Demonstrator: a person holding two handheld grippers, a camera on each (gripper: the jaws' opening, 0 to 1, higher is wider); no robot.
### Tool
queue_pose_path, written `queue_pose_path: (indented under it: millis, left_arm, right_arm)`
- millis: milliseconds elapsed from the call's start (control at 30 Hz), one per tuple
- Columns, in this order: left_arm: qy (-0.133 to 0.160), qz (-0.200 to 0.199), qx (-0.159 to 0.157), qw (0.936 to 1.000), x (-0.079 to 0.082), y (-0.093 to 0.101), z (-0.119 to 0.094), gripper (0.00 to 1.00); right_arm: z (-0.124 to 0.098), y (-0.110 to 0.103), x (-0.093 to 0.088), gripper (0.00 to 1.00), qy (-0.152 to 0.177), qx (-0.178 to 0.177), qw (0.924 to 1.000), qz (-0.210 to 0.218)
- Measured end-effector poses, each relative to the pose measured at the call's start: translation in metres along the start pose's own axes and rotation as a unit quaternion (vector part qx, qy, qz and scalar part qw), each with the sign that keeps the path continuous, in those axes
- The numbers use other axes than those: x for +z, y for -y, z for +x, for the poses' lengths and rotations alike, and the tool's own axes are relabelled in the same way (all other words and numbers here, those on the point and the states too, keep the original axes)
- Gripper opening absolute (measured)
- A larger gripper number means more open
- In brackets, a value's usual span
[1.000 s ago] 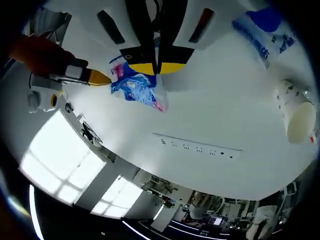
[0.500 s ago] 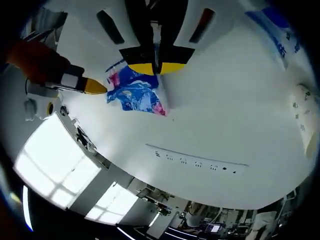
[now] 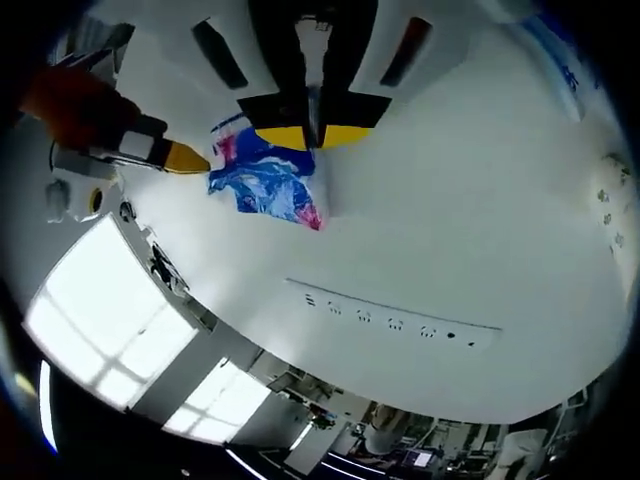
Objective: Arrange the tabletop items into an orderly group along one side of the table until the central work area is clear of visible clutter.
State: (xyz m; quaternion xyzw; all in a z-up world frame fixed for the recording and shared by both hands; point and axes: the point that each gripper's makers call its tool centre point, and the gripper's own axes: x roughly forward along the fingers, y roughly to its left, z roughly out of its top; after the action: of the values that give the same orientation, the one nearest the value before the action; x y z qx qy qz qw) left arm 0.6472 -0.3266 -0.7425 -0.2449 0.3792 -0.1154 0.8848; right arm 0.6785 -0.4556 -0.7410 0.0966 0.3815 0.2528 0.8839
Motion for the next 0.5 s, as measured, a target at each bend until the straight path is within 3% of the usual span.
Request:
queue_pose_path:
  millis: [500]
  left_arm:
    - [0.000,0.001,-0.007,1.0000,0.001,0.005,-0.021,0.08]
  right_arm:
    - [-0.014,-0.005,0.003,0.04,0.010,-0.008,0.9999,0.003]
